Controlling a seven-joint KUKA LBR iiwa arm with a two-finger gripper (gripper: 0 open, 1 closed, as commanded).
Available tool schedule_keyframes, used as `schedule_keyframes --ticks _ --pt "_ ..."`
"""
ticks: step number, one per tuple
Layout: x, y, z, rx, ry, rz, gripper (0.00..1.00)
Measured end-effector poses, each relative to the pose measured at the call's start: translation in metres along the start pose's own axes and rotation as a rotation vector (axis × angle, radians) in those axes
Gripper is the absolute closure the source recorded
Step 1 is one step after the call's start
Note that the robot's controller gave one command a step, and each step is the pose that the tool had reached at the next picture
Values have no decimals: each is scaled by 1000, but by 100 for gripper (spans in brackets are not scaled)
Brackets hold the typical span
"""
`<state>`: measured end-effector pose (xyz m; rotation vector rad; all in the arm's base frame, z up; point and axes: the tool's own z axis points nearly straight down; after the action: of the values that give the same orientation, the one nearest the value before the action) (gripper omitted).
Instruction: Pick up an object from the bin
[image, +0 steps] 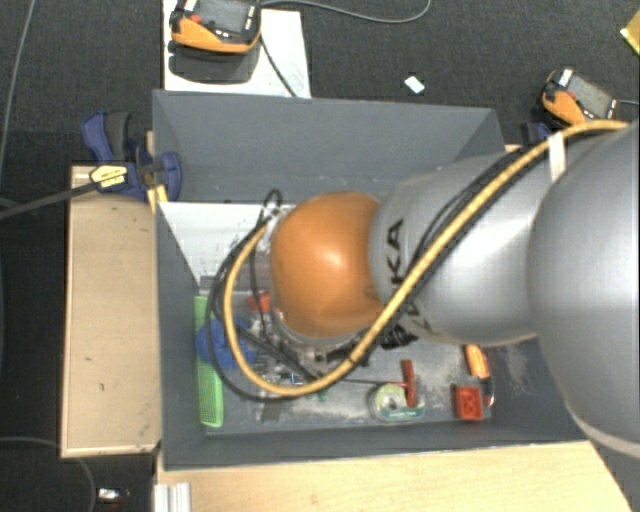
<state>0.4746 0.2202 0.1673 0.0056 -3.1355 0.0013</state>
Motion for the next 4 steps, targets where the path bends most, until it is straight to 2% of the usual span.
schedule_keyframes --ticks 1,2,3,4 --pt "-2 -1 -4 -2 -8 6 0" --pt "-66 13 73 -7 -15 89 0" --pt "-98 29 95 -10 -20 185 0" --pt "-88 22 96 -8 -17 151 0"
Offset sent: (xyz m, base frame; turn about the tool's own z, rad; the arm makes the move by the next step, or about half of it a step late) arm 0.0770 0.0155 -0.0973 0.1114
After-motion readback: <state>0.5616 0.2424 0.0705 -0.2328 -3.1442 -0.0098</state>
